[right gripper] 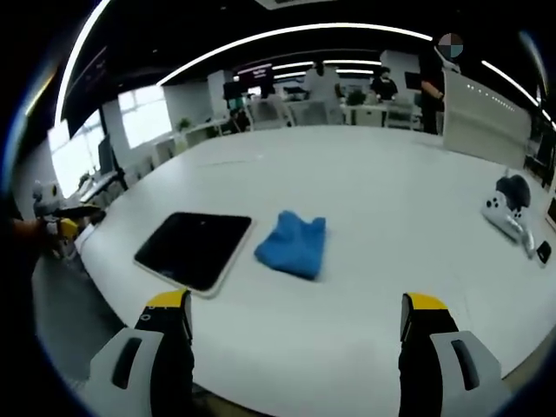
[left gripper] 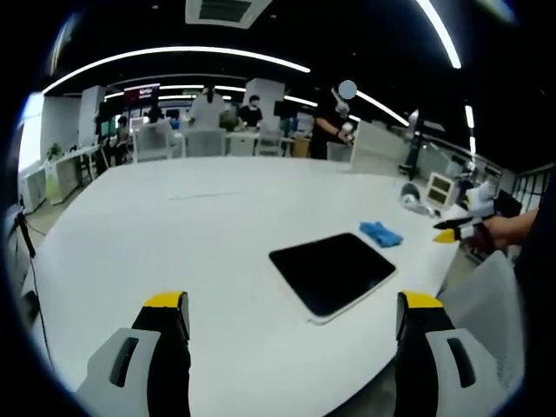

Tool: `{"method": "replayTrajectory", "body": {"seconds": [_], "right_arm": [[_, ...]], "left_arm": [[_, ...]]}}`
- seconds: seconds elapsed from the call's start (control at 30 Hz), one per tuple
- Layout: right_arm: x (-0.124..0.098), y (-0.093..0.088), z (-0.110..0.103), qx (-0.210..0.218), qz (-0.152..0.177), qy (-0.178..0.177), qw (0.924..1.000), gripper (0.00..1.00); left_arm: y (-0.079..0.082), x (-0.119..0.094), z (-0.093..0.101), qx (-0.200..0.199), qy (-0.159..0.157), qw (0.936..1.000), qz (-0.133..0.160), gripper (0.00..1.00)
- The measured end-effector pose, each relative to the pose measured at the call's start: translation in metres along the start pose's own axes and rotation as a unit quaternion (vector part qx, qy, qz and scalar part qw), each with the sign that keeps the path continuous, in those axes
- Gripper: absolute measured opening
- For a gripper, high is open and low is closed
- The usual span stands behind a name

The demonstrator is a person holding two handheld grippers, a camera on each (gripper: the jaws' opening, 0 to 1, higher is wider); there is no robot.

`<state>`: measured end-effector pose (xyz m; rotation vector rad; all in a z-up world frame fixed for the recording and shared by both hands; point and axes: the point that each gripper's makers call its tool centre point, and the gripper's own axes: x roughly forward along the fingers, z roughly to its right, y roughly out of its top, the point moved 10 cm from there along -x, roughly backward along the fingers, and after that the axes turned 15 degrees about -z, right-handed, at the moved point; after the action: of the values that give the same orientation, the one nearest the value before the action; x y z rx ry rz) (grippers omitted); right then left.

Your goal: Wipe the mirror surface with the cleaning cloth until all visible marks leave the cleaned area.

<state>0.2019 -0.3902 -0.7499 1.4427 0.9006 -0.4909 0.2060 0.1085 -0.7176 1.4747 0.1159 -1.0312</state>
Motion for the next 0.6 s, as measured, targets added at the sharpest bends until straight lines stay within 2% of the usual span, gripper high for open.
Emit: {"method": "replayTrajectory", "body": {"seconds": [0.3,0.6], "right_arm": [[-0.0002,-0.0003,-0.0006,-0.003,0.006,0.003,1.0,1.0],[-0.0006,-0.0083,-0.0039,-0.01,0.008,0.005,0.9999,1.0]], "left_arm": [[-0.0002,-0.0001,0.0,0.0,0.002,1.0,-0.001,0.99],[-0.0007,0.0011,0.0016,0.002,-0.001,1.0,-0.006,0.99]]}}
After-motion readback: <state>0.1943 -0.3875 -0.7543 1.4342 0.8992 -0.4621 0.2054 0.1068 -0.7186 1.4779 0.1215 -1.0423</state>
